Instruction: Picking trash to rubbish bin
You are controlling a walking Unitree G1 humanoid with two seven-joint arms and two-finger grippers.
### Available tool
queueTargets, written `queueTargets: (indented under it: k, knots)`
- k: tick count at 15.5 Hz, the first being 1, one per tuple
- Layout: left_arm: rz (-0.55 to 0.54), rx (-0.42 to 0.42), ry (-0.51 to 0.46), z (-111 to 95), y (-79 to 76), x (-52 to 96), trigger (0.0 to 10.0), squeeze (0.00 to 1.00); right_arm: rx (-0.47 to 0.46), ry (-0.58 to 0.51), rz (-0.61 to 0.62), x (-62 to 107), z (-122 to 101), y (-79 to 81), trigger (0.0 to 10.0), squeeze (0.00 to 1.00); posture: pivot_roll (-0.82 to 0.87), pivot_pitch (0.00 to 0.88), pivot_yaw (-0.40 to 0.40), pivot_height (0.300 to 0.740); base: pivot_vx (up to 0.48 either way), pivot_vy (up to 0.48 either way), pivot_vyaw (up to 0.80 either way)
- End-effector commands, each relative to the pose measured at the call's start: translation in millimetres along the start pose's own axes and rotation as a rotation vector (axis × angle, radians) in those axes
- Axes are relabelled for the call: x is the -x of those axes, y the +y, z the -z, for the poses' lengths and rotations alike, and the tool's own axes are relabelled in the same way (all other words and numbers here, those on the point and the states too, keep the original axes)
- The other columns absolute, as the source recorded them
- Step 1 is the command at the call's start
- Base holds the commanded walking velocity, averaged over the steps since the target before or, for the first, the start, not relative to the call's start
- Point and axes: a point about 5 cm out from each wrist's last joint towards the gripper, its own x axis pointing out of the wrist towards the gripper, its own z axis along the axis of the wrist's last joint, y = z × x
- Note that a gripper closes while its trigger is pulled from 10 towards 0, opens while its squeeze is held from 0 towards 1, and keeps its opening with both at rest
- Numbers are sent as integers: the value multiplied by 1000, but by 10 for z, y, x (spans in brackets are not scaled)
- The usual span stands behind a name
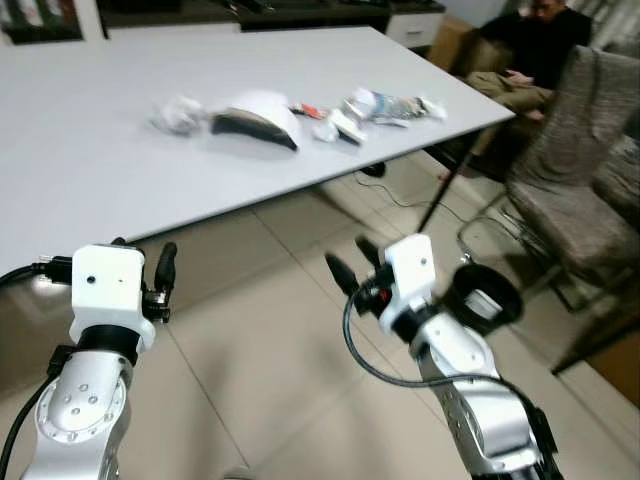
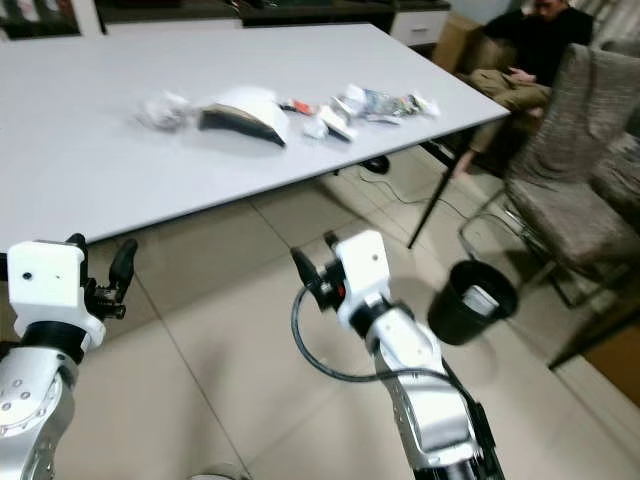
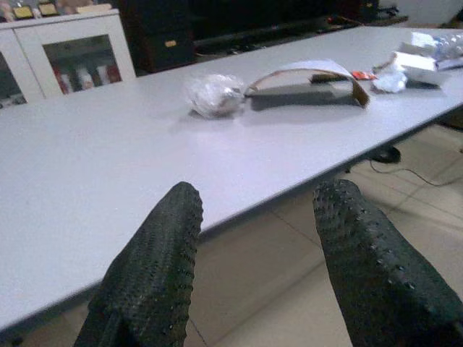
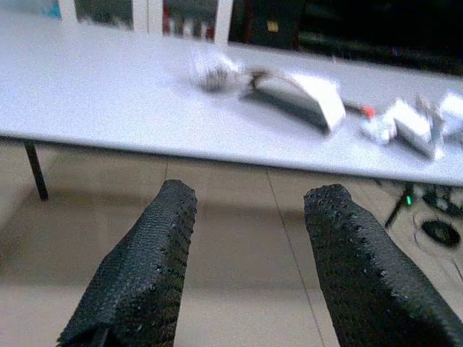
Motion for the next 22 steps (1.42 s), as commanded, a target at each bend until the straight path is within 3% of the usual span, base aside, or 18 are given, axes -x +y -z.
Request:
queueTargets:
  k: [1, 2, 5, 8, 11, 15, 22]
  knots:
    - [38, 7, -29, -52, -53, -68, 10000, 0, -6, 5, 49, 48, 32, -88, 10000, 0, 105, 16, -130, 740, 281, 0, 800]
    - [42, 6, -34, -62, -52, -91, 10000, 0, -6, 0, 57, 44, 25, -90, 10000, 0, 103, 15, -125, 740, 292, 0, 800]
    - [109, 18, -61, -89, -160, -361, 10000, 0, 14, -42, 197, 82, -47, -247, 10000, 0, 75, 17, -89, 740, 310, 0, 800]
    - [158, 39, -60, -67, -271, -520, 10000, 0, 54, -38, 384, 230, -32, -445, 10000, 0, 37, 20, -38, 740, 308, 0, 163]
    - [200, 99, -44, -33, -342, -596, 10000, 0, 124, -31, 499, 473, -24, -505, 10000, 0, -13, 24, 16, 740, 309, 0, 0]
    - [200, 115, -34, 39, -377, -627, 10000, 0, 122, -35, 518, 544, -80, -514, 10000, 0, -37, 23, 4, 740, 309, 0, 0]
    - [210, 106, -67, -5, -342, -765, 10000, 0, 109, 30, 477, 421, -25, -554, 10000, 0, -21, 19, -24, 740, 323, 0, 0]
